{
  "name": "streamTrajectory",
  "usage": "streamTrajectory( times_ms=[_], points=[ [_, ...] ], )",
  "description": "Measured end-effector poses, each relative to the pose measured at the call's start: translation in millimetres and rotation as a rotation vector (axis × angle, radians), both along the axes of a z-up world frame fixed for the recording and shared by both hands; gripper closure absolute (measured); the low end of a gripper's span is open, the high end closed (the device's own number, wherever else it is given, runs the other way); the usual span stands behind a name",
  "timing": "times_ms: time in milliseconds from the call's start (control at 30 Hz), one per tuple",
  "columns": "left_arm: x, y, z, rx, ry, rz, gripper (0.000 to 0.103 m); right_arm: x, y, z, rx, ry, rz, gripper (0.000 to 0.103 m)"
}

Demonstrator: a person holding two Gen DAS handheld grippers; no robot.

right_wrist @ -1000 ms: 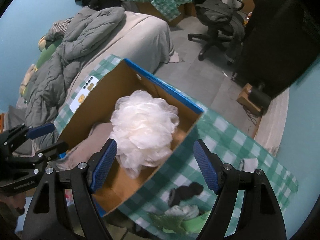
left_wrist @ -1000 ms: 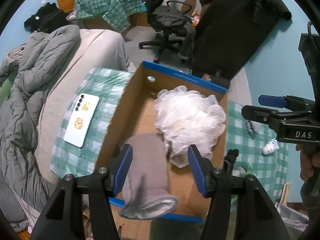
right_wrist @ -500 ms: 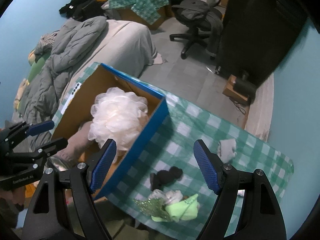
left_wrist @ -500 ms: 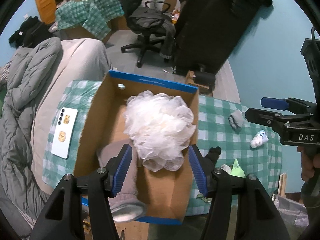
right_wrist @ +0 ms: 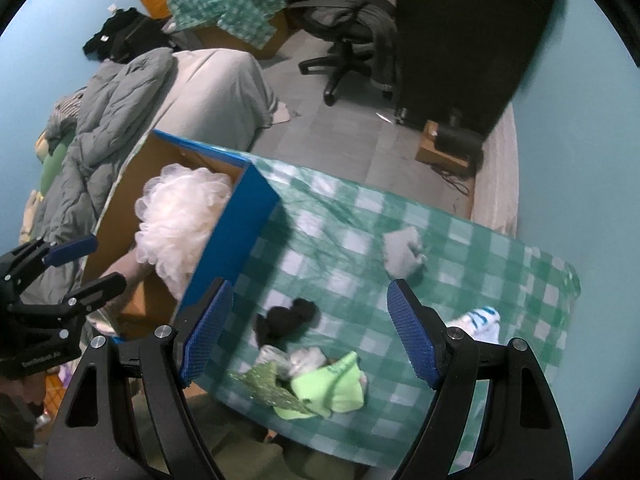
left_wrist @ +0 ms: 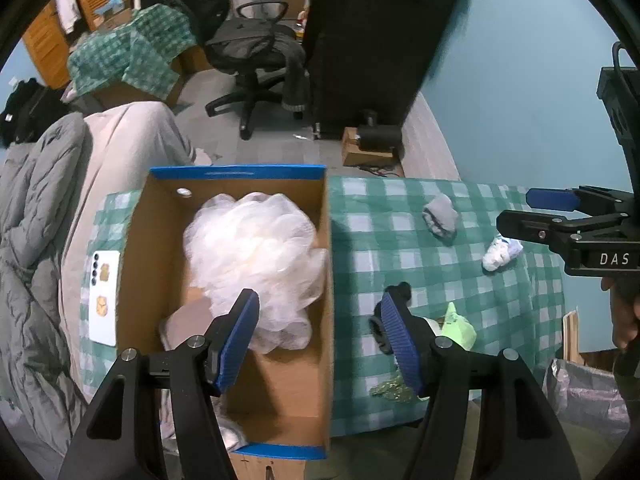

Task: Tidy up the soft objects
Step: 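Move both tools back over the table toward the remaining socks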

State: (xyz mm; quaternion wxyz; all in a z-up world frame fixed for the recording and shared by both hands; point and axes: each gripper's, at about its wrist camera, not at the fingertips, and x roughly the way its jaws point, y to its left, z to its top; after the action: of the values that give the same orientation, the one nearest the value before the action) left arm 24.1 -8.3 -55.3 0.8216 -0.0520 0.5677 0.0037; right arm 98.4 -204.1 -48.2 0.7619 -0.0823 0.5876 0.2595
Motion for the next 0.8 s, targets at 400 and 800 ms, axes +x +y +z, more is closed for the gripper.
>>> streamTrajectory(
  times_ms=[400,800],
  points=[
    [19.0,-40.0,-6.1,-0.004,0.018,-0.087,0.035,4.3,-76.0,-9.0,-0.036,0.023,-0.131,0.023],
    [43.2,-73.0,-18.5,-0.002,0.043,-0.179,0.03,4.7,-135.7,-28.7,-0.07,0.071,-0.271,0.023]
  ],
)
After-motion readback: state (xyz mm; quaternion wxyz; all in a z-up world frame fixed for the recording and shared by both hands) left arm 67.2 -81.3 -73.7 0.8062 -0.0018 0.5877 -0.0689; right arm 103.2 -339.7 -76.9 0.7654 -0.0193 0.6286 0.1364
